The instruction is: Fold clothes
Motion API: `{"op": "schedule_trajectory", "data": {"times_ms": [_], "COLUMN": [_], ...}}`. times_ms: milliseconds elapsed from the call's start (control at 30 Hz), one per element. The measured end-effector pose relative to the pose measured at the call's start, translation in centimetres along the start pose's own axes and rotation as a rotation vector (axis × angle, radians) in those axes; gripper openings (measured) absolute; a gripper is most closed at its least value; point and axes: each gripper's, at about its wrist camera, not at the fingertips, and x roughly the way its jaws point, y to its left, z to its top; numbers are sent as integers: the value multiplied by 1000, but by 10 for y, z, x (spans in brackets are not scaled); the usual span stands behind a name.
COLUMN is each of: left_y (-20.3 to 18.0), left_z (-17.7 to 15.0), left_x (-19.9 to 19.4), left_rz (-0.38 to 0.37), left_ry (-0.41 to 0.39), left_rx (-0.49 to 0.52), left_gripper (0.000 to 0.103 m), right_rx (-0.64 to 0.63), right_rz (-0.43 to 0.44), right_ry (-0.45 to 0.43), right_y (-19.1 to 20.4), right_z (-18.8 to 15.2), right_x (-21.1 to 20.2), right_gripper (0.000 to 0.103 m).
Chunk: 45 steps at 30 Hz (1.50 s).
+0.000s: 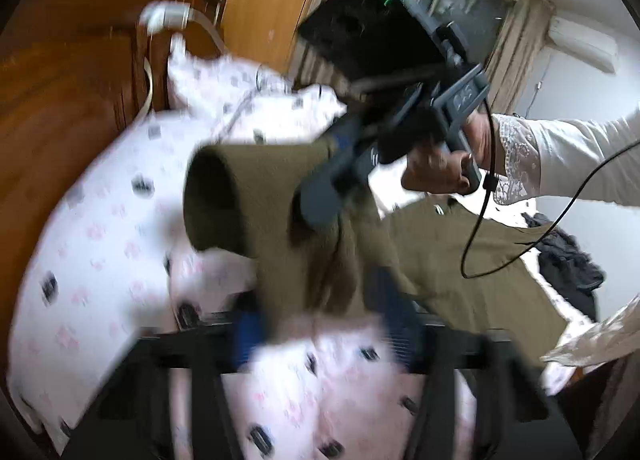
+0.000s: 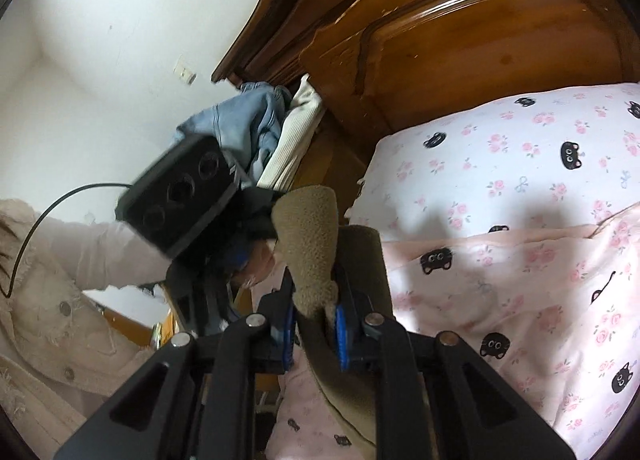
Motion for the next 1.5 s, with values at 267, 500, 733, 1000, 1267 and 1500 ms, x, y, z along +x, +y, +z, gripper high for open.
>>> {"op": "schedule_trajectory", "data": {"times_ms": [267,500,733,1000,1267,1500], "left_y": [22,45,69,83,33,-31], "left_z": [-8,-41,-88,-73,-3,-2], "left_x": [-20,-46,-29,-82,-65,45], "left_rz": [58,122,265,615,445,271], "left_ry": [55,209,394,146,92,278], "left_rx": [-153,-350,-492,-667,-461,-272], "left_gripper": [5,5,6,7,10,25], "right_rx": [32,95,219,438,576,579], "right_rz": [-162,-490,-801,-961,-992,-990], "right_ry": [-66,-194,-215,-53,90,-29], "right_y": [-9,-8,-5,-28,-82,-42], "right_z": [-9,-35,-123,-238,-281,-287], "right_x": [-6,-35,-48,8,59,37], "right_gripper": [29,66,66,66,66,66]}}
